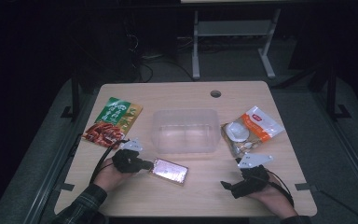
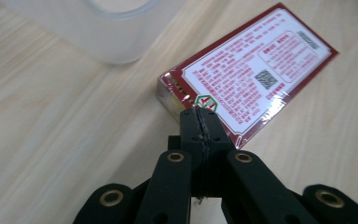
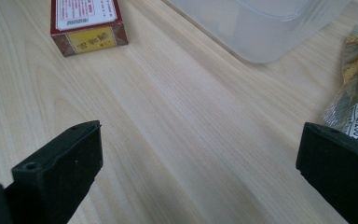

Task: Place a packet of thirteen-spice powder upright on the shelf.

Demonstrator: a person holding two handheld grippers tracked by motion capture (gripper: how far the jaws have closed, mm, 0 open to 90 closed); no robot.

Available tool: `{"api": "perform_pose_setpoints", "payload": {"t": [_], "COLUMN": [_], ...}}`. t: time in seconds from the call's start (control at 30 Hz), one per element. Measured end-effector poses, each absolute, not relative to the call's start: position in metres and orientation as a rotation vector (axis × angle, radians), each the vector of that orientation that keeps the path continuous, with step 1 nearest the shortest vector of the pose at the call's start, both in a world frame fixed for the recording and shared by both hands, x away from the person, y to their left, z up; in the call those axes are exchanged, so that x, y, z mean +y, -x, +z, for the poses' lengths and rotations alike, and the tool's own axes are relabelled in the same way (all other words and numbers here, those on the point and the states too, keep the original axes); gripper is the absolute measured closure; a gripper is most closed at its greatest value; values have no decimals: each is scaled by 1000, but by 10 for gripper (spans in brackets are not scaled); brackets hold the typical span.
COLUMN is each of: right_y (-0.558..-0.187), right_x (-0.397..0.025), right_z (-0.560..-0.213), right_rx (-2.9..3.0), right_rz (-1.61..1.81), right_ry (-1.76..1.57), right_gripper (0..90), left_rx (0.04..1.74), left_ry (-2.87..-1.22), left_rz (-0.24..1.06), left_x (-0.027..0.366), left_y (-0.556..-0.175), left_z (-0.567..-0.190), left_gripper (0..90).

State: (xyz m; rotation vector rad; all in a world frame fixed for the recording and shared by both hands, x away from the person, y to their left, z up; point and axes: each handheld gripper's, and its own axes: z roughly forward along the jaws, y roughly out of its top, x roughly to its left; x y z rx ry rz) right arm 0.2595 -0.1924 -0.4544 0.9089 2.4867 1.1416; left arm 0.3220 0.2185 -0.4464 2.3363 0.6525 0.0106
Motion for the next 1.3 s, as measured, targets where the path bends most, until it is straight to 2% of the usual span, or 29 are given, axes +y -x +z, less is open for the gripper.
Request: {"api": "perform_pose_setpoints", "payload": {"t": [0.53, 0.67, 0.8, 0.83, 0.87, 0.93, 1.0, 1.1, 1.13, 1.3], "right_y": [-259, -259, -259, -259, -259, -258, -257, -257, -257, -262], "right_x": [-191, -191, -190, -189, -188, -187, -183, -179, -174, -161], "right_z": [-455, -453, -451, -448, -447, -446, -444, -442, -440, -439], "right_rx": [2504, 2505, 2524, 2529, 2538, 2547, 2569, 2585, 2609, 2667], "right_rz": [1155, 1163, 1160, 1160, 1165, 1168, 1168, 1174, 1186, 1205], "right_ry": [-872, -870, -865, -855, -844, -844, -828, -804, -778, -726], "right_gripper": [0, 0, 0, 0, 0, 0, 0, 0, 87, 126], "left_rx": [540, 534, 562, 566, 594, 592, 598, 597, 597, 597], "left_ry": [-2352, -2359, -2331, -2327, -2339, -2349, -2341, -2317, -2319, -2289], "left_rz": [-25, -14, 14, 10, 25, 24, 32, 43, 52, 103], "left_x": [184, 188, 202, 205, 210, 212, 217, 220, 222, 230], "left_y": [-312, -312, -312, -312, -311, -310, -306, -301, -300, -293], "left_z": [-448, -445, -441, -441, -441, -440, -438, -438, -438, -437], "left_gripper": [899, 883, 815, 732, 691, 666, 561, 509, 468, 392]}}
